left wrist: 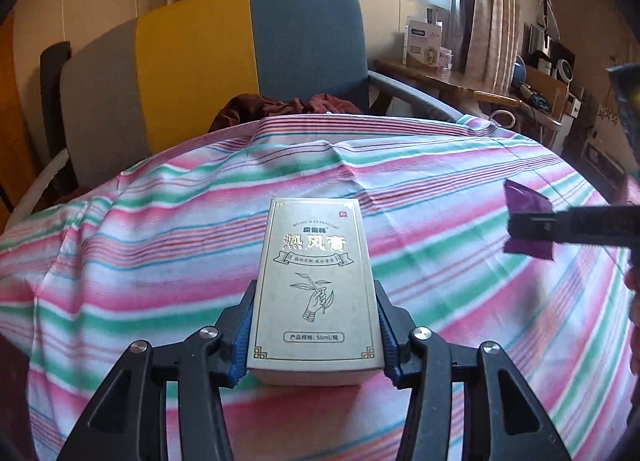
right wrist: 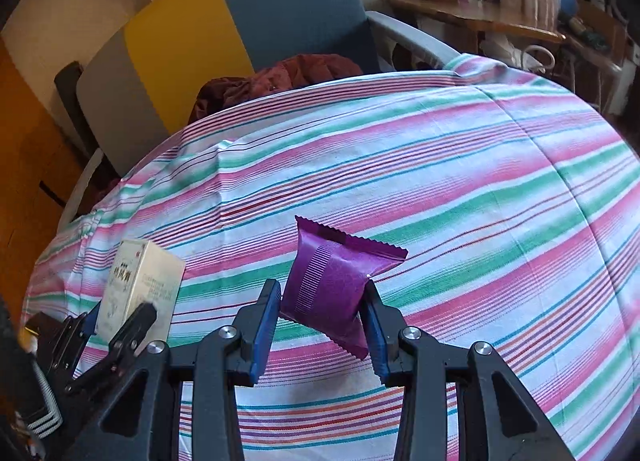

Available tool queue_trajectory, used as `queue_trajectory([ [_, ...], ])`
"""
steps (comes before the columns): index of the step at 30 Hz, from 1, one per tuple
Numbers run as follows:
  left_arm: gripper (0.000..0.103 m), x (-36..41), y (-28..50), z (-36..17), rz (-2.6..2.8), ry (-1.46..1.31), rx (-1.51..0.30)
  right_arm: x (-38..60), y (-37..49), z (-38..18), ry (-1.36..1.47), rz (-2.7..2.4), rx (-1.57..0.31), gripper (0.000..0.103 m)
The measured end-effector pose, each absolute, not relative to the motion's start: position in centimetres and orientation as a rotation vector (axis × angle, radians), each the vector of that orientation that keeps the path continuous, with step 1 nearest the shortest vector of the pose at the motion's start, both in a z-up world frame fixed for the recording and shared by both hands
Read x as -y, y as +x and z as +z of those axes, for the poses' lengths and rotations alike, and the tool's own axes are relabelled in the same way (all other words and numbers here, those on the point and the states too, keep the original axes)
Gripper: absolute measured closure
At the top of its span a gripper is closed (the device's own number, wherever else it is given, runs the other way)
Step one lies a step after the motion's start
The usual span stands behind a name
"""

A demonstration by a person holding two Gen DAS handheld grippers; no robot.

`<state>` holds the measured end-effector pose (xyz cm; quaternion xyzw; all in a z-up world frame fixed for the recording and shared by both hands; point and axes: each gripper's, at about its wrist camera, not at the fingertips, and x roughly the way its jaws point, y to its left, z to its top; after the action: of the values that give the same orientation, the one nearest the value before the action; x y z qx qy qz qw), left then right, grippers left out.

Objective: Organize objects
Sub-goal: 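Grasp the beige medicine box with the left tool while the right tool holds the purple packet, then carry the beige box into the gold tray and open the left tool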

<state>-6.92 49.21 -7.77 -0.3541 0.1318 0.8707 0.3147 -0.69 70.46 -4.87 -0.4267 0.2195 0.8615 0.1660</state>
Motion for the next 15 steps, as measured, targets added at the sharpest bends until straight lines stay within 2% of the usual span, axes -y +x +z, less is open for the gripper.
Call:
queue_trajectory([
  [15,0.052,-41.6,-1.6,-5.6,2.252,-0.936,-0.242,-66.7,-2.0,-5.0,-1.232,2.57,-0.427,0.062],
])
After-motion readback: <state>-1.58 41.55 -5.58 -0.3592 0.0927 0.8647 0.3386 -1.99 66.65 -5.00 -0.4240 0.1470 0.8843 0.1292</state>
